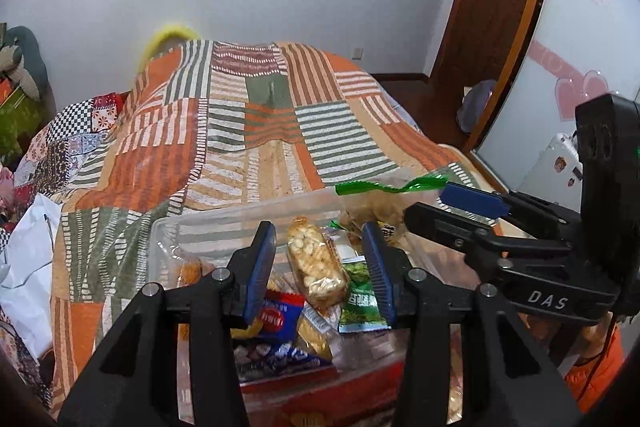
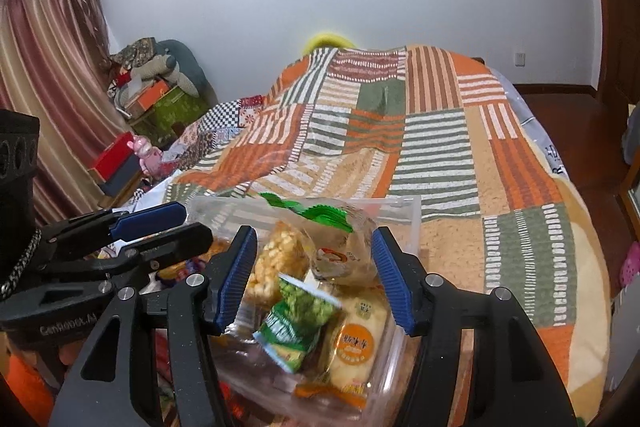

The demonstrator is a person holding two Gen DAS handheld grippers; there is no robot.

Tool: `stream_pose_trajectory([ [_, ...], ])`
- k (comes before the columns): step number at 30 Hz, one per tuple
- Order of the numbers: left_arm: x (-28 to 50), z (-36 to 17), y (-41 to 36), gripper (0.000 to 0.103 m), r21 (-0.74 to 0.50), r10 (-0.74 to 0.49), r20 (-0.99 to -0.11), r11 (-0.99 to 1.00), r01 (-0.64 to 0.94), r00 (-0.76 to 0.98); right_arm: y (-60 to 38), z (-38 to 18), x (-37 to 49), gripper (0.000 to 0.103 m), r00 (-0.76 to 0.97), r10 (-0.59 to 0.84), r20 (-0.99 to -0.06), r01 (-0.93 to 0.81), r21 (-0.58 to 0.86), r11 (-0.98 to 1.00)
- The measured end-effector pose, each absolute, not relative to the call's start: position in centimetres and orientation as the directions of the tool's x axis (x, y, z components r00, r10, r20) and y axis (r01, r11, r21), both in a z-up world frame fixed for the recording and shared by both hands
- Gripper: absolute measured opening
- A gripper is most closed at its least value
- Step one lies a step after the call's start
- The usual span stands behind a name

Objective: Organize snacks
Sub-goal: 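Carry both bags over the clear box and open both tools to drop them, then grasp the bread block with the right tool while the left grasps the white-yellow snack bag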

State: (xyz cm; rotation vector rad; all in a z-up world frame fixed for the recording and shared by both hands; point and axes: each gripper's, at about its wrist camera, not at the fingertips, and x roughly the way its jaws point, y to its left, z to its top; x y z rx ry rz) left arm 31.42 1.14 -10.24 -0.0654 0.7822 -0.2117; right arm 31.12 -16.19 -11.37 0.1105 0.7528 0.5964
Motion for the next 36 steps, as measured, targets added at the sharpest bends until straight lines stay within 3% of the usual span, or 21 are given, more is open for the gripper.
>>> stream_pose_trajectory([
  [4,29.9,-9.4,1.7,0.045,-0.143,-0.213,-0.678,0.977,0.158,0.703,-16.6,-10.3,29.5,0.060,0.591,0.550,-0.590,-0.486,0.283,0.827],
  [18,22.8,-8.6,3.8,0.070,-0.128,-0.163,-0.646,0.986,0.106,0.746,-17.0,-10.3,23.2,0.071,0.581,0.580,-0.571,-0.528,0.277,0.803],
  [23,21.0,-10.1,4.4,0.072,-0.139,-0.156,-0.671,0.987,0.084,0.725,-16.5,-11.5,21.6,0.071,0.538,0.599,-0.593,-0.542,0.301,0.785],
  [26,19.9,-11.5,5.0,0.073,-0.164,-0.163,-0.697,0.984,0.067,0.699,-16.1,-12.2,21.0,0.080,0.529,0.591,-0.609,-0.544,0.291,0.787],
  [36,17.0,-15.7,7.2,0.073,-0.197,-0.154,-0.763,0.980,0.001,0.627,-14.3,-15.2,19.4,0.087,0.481,0.575,-0.662,-0.553,0.280,0.785],
])
